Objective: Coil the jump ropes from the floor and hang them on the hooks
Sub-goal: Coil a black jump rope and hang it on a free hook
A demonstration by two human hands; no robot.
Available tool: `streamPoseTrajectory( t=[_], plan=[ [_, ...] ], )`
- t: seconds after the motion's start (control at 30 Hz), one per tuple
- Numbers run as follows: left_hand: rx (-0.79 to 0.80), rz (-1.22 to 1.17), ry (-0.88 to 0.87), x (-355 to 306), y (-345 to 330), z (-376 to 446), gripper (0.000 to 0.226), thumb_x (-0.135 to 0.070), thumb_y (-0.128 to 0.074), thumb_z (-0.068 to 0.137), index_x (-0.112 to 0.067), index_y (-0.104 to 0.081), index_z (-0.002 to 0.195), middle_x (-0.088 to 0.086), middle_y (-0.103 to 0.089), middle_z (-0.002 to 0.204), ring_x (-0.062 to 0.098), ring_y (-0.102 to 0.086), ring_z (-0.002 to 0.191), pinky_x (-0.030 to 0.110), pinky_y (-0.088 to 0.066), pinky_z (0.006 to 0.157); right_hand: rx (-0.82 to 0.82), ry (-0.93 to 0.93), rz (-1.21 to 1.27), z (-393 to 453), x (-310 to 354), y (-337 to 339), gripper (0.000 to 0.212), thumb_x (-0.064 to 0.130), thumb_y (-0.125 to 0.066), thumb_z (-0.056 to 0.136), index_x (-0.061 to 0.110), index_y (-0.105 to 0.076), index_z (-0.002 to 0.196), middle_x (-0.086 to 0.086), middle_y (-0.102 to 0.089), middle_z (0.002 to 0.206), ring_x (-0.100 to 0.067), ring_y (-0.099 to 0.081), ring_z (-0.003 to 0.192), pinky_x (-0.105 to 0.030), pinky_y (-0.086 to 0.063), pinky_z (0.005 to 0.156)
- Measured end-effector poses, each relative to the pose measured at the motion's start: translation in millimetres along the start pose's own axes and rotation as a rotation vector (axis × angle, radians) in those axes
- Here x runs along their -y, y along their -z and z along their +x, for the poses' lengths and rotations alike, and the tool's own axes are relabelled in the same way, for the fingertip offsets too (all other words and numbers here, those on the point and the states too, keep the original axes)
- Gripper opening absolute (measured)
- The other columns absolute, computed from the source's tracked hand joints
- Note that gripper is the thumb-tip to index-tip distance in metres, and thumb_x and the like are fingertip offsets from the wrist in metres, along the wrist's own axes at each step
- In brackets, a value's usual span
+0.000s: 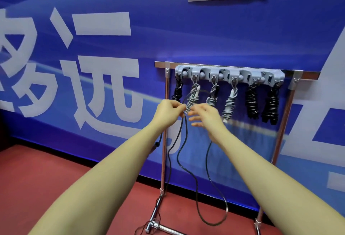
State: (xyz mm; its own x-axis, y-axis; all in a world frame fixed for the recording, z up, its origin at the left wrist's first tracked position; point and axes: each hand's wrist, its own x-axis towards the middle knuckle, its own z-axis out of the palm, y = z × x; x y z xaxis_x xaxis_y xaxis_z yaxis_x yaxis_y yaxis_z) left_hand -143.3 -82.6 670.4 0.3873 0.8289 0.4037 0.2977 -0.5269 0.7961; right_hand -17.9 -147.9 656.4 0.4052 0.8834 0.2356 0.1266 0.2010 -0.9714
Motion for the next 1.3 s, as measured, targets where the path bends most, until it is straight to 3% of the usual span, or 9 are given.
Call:
streamPoseTrajectory(
  t=[0.2, 0.43, 0.5, 0.57, 0.63, 0.77, 0.93, 1.1, 1.3],
  plan=[
    [-0.039, -0.156, 0.019, -30.8, 8.9, 13.3, 0.024, -0.027, -0.060, 0.090, -0.011, -0.073, 0.077, -0.003, -0.068, 0.061, 0.013, -0.036, 0.047, 0.019, -0.032, 0.043, 0.240, 0.014, -0.365, -9.4, -26.0, -11.4, 0.019, 0.020, -0.057, 0.094, 0.008, -0.063, 0.108, 0.003, -0.064, 0.095, -0.014, -0.061, 0.084, -0.023, -0.049, 0.070],
    [-0.038, -0.203, 0.038, -38.9, 23.0, 12.3, 0.026, -0.029, -0.055, 0.096, -0.007, -0.068, 0.099, 0.003, -0.064, 0.073, -0.003, -0.041, 0.033, 0.015, -0.030, 0.042, 0.177, -0.002, -0.105, -7.7, -13.8, -16.8, 0.017, 0.015, -0.050, 0.096, 0.009, -0.060, 0.084, -0.011, -0.072, 0.088, -0.018, -0.068, 0.078, -0.030, -0.055, 0.069],
    [0.007, -0.138, 0.062, -31.7, 21.5, 5.2, 0.024, -0.023, -0.050, 0.097, -0.007, -0.065, 0.107, 0.007, -0.063, 0.081, 0.000, -0.049, 0.045, 0.016, -0.039, 0.042, 0.070, 0.003, -0.002, -4.1, -3.9, -15.4, 0.018, 0.015, -0.047, 0.098, 0.012, -0.054, 0.081, -0.008, -0.070, 0.084, -0.018, -0.069, 0.077, -0.029, -0.057, 0.064],
    [0.070, -0.084, 0.087, -17.3, 16.9, -3.8, 0.033, -0.014, -0.047, 0.094, -0.007, -0.061, 0.123, 0.016, -0.066, 0.104, 0.014, -0.065, 0.083, 0.028, -0.053, 0.069, -0.023, 0.007, 0.128, 1.3, 7.0, -12.2, 0.020, 0.015, -0.046, 0.099, 0.012, -0.052, 0.080, -0.004, -0.070, 0.079, -0.019, -0.070, 0.076, -0.031, -0.059, 0.064],
    [0.136, -0.033, 0.093, 0.6, 10.7, -14.1, 0.038, -0.011, -0.048, 0.091, -0.009, -0.058, 0.128, 0.013, -0.065, 0.111, 0.020, -0.061, 0.097, 0.030, -0.048, 0.082, -0.091, 0.008, 0.236, 6.5, 17.0, -8.6, 0.020, 0.015, -0.044, 0.100, 0.011, -0.052, 0.083, -0.007, -0.071, 0.080, -0.022, -0.070, 0.075, -0.035, -0.059, 0.068],
    [0.180, 0.030, 0.071, 23.6, -0.8, -26.8, 0.026, -0.020, -0.059, 0.091, -0.009, -0.065, 0.114, 0.002, -0.065, 0.097, 0.009, -0.056, 0.088, 0.018, -0.039, 0.074, -0.143, -0.021, 0.457, 13.5, 33.4, -3.0, 0.019, 0.013, -0.043, 0.101, 0.008, -0.051, 0.084, -0.012, -0.069, 0.080, -0.025, -0.068, 0.072, -0.032, -0.059, 0.064],
    [0.103, -0.084, 0.076, 19.4, -7.1, -22.2, 0.020, -0.021, -0.064, 0.090, -0.002, -0.073, 0.086, 0.000, -0.065, 0.073, -0.006, -0.046, 0.043, 0.005, -0.033, 0.045, -0.177, -0.022, 0.584, 17.7, 34.8, 7.0, 0.019, 0.014, -0.043, 0.101, 0.005, -0.053, 0.089, -0.017, -0.068, 0.086, -0.031, -0.068, 0.081, -0.030, -0.057, 0.061],
    [-0.051, -0.160, 0.129, -3.1, -6.2, -6.2, 0.019, -0.020, -0.066, 0.088, -0.003, -0.072, 0.081, -0.014, -0.051, 0.041, -0.004, -0.041, 0.035, 0.012, -0.032, 0.045, -0.047, -0.070, 0.190, 8.2, 12.6, 13.9, 0.021, 0.028, -0.049, 0.099, 0.011, -0.061, 0.096, -0.012, -0.071, 0.099, -0.023, -0.068, 0.083, -0.035, -0.057, 0.072],
    [-0.144, -0.134, 0.069, -34.4, 1.4, 17.2, 0.016, -0.024, -0.069, 0.085, -0.012, -0.073, 0.076, -0.001, -0.068, 0.069, 0.014, -0.057, 0.064, 0.022, -0.047, 0.056, 0.276, -0.095, -0.197, -11.3, -18.3, -1.8, 0.012, 0.020, -0.056, 0.094, 0.017, -0.067, 0.092, -0.002, -0.072, 0.095, -0.013, -0.065, 0.089, -0.027, -0.052, 0.079]
  ],
)
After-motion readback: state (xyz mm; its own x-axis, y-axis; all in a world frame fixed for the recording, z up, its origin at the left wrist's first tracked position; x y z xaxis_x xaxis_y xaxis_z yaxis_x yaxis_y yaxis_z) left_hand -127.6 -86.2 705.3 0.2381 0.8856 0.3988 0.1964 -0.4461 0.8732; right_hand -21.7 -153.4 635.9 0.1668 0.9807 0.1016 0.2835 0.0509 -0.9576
